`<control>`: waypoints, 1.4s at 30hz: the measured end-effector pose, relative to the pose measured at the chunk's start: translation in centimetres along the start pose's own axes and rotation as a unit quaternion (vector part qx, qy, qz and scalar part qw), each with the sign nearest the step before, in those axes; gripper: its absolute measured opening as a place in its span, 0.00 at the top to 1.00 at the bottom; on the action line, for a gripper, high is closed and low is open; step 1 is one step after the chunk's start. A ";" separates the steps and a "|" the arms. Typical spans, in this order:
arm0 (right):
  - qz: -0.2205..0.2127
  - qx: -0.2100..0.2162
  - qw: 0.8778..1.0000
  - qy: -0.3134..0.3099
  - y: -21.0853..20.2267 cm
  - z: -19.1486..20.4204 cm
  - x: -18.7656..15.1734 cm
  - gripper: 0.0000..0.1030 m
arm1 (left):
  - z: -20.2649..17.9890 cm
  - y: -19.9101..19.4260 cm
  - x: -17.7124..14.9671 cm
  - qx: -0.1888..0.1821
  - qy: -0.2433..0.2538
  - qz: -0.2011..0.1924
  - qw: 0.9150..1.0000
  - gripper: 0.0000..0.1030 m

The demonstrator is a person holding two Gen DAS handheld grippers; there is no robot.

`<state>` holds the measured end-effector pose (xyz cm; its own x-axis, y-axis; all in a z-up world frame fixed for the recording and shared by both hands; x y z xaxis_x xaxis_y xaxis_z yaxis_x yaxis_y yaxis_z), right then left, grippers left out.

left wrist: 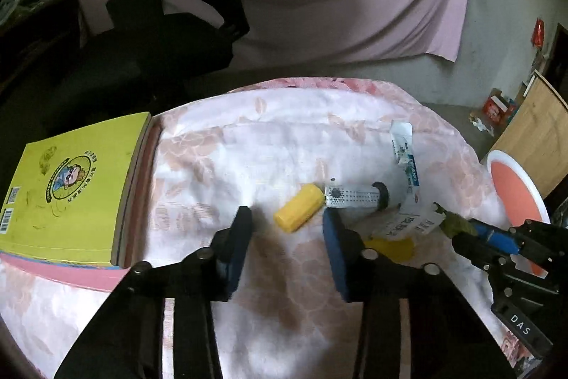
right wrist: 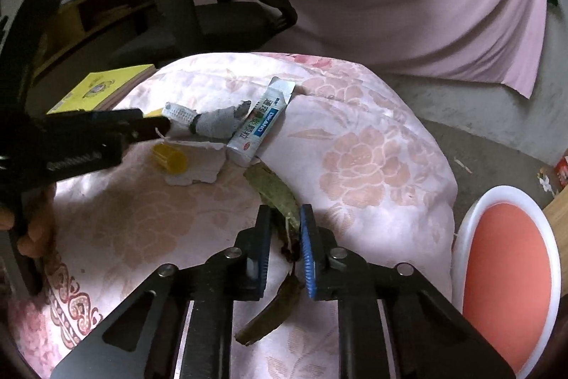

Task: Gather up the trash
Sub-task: 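Grasp the dried green leaf with the right tool while the left tool grasps a yellow sponge, then carry the leaf and yellow sponge over the red basin and open both tools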

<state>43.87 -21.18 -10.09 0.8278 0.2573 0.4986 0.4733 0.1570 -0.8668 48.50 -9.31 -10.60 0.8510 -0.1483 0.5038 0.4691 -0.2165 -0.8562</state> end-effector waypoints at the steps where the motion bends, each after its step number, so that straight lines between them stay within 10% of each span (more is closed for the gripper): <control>1: 0.000 0.001 1.000 0.000 0.1 0.0 0.0 0.88 | 0.0 0.1 0.0 -0.001 -0.001 0.001 1.000 0.79; 13: -0.043 0.019 0.999 0.009 -1.5 0.0 0.5 0.92 | -0.6 -1.0 -0.4 -0.006 0.006 -0.028 1.000 0.86; 24: -0.163 0.030 0.986 0.015 -6.4 -0.2 1.3 0.92 | -4.2 -8.0 -1.9 -0.057 0.045 -0.164 0.984 0.86; 42: -0.387 0.019 0.921 0.043 -17.2 -3.4 -0.3 0.91 | -12.5 -16.4 -1.6 -0.064 0.113 -0.298 0.945 0.86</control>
<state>36.54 -27.18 4.64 0.2694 -0.0221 0.9628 0.9221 0.2944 -0.2513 36.49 -17.59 4.06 0.3642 -0.1630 0.9169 0.8053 -0.4395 -0.3980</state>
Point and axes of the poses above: each gripper's, at about its wrist camera, not at the fingertips, and y roughly the way its jaws point, z to its left, x to its top, the point moved 10 cm from there along y, roughly the way its jaws point, and after that the axes turned 9 degrees about z, right-handed, at the moved point
